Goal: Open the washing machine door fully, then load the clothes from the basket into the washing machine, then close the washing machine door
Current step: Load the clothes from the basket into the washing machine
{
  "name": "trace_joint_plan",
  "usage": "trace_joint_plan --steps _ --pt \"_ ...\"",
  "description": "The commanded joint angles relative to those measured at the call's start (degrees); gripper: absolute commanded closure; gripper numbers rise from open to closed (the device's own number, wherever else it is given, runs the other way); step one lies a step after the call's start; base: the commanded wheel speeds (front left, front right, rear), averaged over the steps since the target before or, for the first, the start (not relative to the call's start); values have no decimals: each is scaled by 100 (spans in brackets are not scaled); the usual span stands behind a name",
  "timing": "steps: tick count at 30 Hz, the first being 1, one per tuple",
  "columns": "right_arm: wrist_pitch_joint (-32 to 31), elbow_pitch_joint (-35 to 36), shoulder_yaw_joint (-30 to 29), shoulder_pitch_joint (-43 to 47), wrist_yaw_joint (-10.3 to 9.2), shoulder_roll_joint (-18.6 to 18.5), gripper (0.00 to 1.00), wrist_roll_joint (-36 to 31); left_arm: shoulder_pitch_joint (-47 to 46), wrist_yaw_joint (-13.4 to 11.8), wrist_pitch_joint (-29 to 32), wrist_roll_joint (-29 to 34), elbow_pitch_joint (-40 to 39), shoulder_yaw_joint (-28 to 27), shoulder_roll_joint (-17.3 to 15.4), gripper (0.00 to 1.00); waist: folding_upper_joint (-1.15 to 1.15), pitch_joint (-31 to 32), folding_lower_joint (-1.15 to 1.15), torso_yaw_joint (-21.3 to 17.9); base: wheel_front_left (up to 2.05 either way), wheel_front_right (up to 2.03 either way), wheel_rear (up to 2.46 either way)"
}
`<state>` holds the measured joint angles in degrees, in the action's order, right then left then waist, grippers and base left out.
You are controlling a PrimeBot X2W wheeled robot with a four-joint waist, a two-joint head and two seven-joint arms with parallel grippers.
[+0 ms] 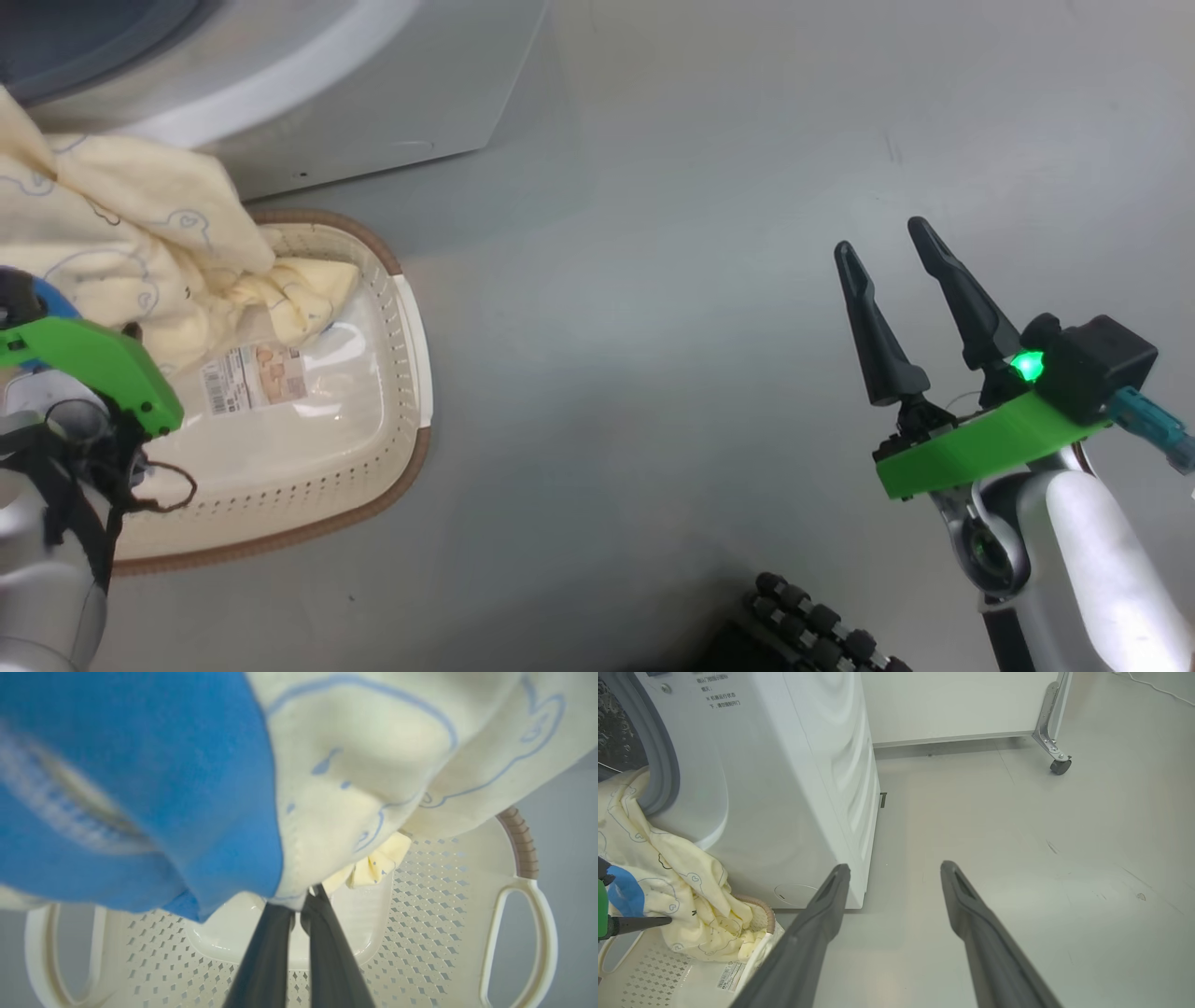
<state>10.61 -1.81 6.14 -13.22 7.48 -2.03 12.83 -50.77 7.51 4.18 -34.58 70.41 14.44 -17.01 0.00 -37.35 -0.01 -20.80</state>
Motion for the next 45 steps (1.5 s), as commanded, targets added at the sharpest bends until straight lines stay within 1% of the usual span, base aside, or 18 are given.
trace_joint_plan --steps 1,8,18,22,26,30,33,34,39,42,45 --pt "53 132 38 76 1 -85 0 41 -31 -3 64 -33 -167 -29 -282 100 0 58 1 27 0 0 0" --pt "39 113 -56 146 1 -85 0 31 -86 -3 390 -160 -569 215 -450 100 0 230 1 143 0 0 0" --pt "10 129 -139 233 1 -85 0 28 -194 -9 689 -176 -1230 365 -731 100 0 480 1 304 0 0 0" --pt "9 144 -195 284 1 -85 0 49 -188 -50 887 -144 -1738 414 -881 100 0 550 1 383 0 0 0" --pt "11 148 -251 326 1 -85 0 70 -125 -119 1287 -172 -2469 429 -1084 100 0 610 1 469 0 0 0" --pt "17 131 -281 349 1 -85 0 93 5 -294 1805 -239 -3455 396 -1334 100 0 679 1 565 0 0 0" --pt "28 108 -268 350 1 -85 0 113 125 -508 2187 -312 -4302 292 -1576 100 0 735 1 614 0 0 0" --pt "28 108 -268 350 1 -85 0 113 125 -508 2187 -312 -4302 292 -1576 100 0 735 1 614 0 0 0" --pt "46 64 -214 334 1 -85 0 130 307 -956 2710 -398 -5522 60 -1938 100 0 794 1 622 0 0 0" --pt "64 52 -178 333 1 -85 0 163 319 -1175 2913 -454 -5974 -88 -2075 100 0 793 1 600 0 0 0" --pt "87 11 -115 311 1 -85 0 207 193 -1336 3017 -457 -6177 -202 -2161 100 0 746 1 541 0 0 0"
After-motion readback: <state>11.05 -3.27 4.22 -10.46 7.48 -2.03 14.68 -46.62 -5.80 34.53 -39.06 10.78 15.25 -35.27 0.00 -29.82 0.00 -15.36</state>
